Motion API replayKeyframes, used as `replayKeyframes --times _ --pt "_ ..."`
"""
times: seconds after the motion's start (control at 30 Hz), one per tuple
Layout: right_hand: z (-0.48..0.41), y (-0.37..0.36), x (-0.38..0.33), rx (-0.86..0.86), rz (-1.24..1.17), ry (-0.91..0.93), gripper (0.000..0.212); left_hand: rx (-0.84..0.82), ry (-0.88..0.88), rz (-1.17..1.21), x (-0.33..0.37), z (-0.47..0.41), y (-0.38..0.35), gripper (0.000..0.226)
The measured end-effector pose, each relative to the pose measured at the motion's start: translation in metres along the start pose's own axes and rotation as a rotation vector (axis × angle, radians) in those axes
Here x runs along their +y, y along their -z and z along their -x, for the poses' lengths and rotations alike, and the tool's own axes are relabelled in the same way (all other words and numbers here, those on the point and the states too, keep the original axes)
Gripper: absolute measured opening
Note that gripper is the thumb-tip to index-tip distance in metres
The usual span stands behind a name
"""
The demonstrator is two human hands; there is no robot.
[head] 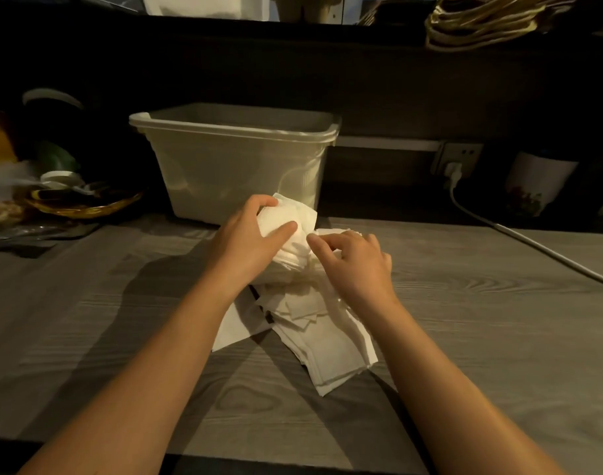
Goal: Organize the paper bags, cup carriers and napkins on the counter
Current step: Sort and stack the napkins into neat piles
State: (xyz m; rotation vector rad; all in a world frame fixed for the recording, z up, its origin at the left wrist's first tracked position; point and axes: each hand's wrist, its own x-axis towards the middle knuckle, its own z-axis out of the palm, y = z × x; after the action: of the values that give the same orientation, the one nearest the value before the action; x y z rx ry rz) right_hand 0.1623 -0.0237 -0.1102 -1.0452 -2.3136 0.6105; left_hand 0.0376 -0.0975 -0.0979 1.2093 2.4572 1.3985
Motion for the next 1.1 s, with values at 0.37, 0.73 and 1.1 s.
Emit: replayKeyframes --times 0.37,0.73,1.1 --pt "0.001 0.015 0.002 0.096 -0.272 0.012 0.037 -0.017 -0.237 0.487 0.024 0.023 -0.003 0.06" --pt "0.016 0.014 -0.006 -0.177 -1.225 -0.082 0.03 -0.112 -0.298 0.628 0.035 0.05 -0.025 0.052" --pt "0.012 0.027 0.006 -0.141 -1.27 -0.131 0.026 -0.128 -0.393 0.46 0.029 0.046 -0.026 0.059"
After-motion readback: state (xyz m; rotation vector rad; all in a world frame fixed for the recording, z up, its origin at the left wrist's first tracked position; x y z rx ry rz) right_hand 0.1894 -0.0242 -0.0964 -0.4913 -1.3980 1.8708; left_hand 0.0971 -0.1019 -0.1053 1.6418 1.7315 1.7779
